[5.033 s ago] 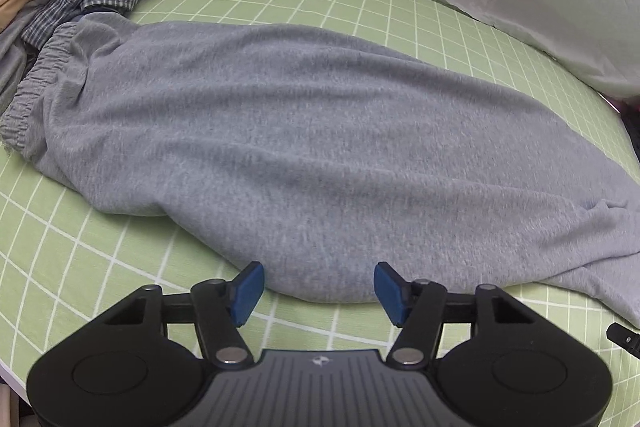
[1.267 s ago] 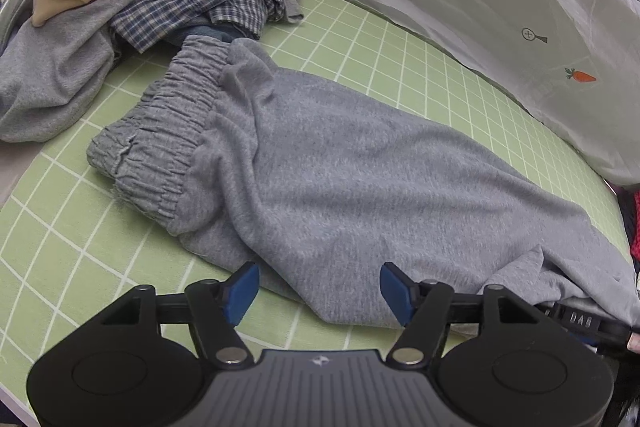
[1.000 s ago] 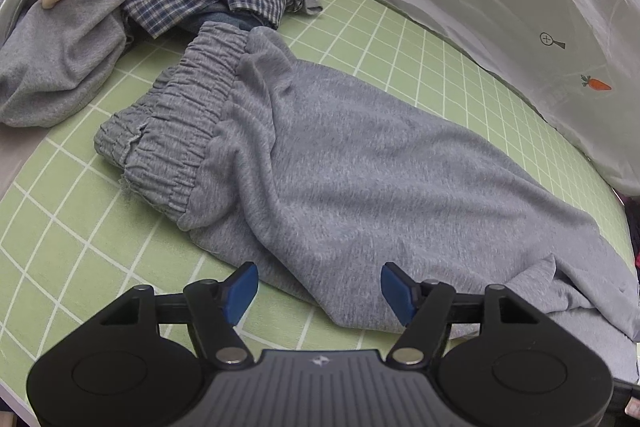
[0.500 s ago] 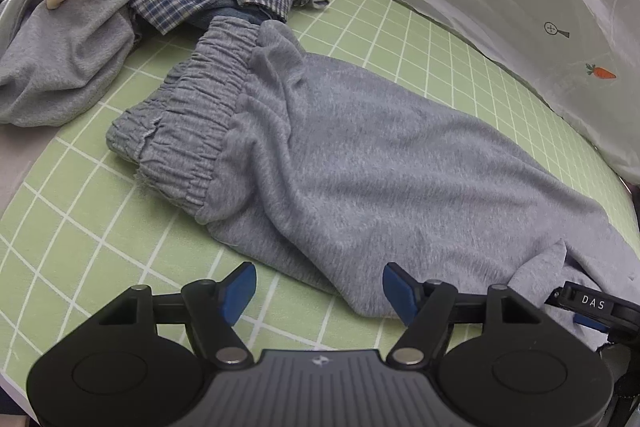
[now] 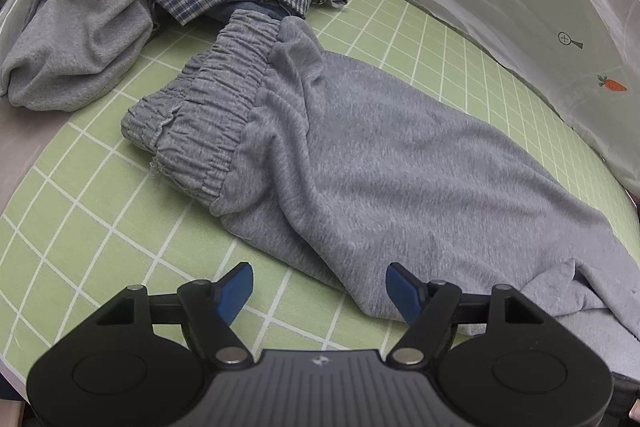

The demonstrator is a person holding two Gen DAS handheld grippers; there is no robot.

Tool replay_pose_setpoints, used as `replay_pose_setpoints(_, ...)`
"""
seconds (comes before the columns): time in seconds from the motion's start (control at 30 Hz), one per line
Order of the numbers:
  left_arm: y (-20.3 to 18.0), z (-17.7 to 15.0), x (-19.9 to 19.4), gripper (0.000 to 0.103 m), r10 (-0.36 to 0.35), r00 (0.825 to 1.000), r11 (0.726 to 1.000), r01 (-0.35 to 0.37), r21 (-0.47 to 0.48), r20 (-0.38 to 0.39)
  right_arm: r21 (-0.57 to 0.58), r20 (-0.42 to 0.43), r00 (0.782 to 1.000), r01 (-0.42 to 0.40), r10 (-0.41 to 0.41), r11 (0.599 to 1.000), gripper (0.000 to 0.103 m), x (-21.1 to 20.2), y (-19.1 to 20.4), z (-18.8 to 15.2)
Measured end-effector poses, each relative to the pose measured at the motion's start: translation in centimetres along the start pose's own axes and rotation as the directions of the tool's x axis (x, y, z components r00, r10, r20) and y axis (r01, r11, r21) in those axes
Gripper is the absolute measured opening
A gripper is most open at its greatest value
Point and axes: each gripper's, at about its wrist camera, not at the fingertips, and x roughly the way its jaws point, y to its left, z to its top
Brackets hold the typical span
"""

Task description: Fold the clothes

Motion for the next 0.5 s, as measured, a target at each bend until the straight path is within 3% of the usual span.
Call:
replay_pose_setpoints(0.13,-0.1,-0.2,-0.1,0.074,0.002,1.0,1.0,-0.002,-0.004,0.002,-0.02,-0.014,1.0,-0.008,0.007,1.0,0.097,-0.4,0.0,-0.7)
replay_pose_setpoints(0.2,-0.1,-0.3,-0.3,0.074,0.003,1.0,1.0,-0.003,-0.001,0.004,0.016,0.02,0.999,-0.029,0.029,0.999,0.09,-1.2,-0.7,-0.5)
replay_pose_setpoints(0.27,-0.2,-0.5,-0.5,0.074,0.006,1.0,1.0,-0.006,0.003,0.005,0.057,0.088,0.996,-0.035,0.03,0.998,0.091,-2.6,-1.6,-0.2)
replay_pose_setpoints(0.37,-0.3,-0.8,-0.5,0.075,0.012,1.0,1.0,-0.012,0.003,0.0,0.104,0.159,0.987,0.015,-0.032,0.994,0.097,-3.6,-3.1,0.9)
replay_pose_setpoints(0.5,-0.9,-1.1,-0.6,0.075,0.013,1.0,1.0,-0.013,0.018,-0.001,0.15,0.105,0.992,0.052,-0.068,0.987,0.097,-1.0,-5.3,1.7)
